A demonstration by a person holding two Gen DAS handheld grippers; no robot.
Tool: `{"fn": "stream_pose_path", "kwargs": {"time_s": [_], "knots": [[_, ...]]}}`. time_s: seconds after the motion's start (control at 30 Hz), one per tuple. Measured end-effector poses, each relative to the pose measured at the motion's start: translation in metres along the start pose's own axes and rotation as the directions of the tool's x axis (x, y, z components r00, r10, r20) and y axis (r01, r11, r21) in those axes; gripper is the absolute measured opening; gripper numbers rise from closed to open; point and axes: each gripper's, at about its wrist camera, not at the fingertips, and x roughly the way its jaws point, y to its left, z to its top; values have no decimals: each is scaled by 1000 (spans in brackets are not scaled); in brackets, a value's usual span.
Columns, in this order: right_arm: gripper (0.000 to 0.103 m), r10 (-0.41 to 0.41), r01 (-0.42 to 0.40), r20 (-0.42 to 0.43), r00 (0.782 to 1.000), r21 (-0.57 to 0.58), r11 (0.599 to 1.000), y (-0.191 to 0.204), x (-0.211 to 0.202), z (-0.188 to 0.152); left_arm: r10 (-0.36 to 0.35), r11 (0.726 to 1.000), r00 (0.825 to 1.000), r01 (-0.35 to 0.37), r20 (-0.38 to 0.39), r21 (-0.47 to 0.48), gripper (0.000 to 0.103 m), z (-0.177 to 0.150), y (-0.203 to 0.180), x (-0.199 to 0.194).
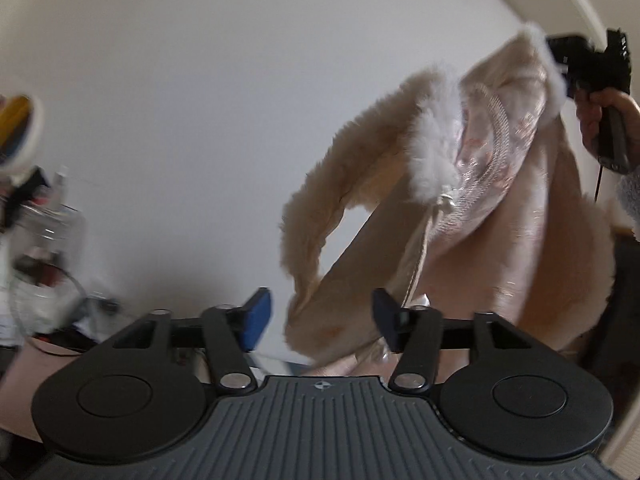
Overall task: Fold clothes
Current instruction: 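Lift the jacket off the mat with both grippers, then carry the jacket to the geometric-pattern table and open both grippers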
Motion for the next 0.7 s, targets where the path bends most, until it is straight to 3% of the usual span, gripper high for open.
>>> {"fn": "stream_pose_path", "kwargs": {"time_s": [0.1,0.2,0.3,0.43,0.47,0.5,0.53,0.57,0.63,0.7], "knots": [[2,15,-7,-132,991,60,998,-79,54,-50,106,994,994,-106,9,-23,72,-18,-23,20],[2,30,-4,-314,949,85,996,-164,106,-125,187,979,981,-191,-52,-70,72,-37,-51,54],[3,-2,27,-488,873,45,999,-241,157,-218,264,960,957,-273,-123,-66,72,-54,-75,81],[5,-17,53,-666,746,33,998,-325,207,-352,350,926,914,-371,-206,-69,72,-73,-105,121],[8,-16,59,-703,711,37,998,-341,214,-385,364,918,903,-389,-228,-75,73,-79,-110,129],[17,-20,70,-735,677,38,997,-357,220,-417,381,909,889,-411,-253,-74,75,-83,-114,136],[33,-31,91,-763,646,36,995,-370,222,-445,397,901,875,-429,-276,-65,78,-87,-117,143],[39,-45,116,-784,619,34,993,-380,221,-471,412,893,861,-446,-299,-55,84,-92,-119,148],[60,-82,192,-806,587,40,981,-392,205,-514,431,883,835,-468,-341,-31,89,-100,-107,174],[71,-71,255,-820,568,93,963,-419,190,-532,449,871,799,-491,-401,-5,89,-111,-115,181]]}}
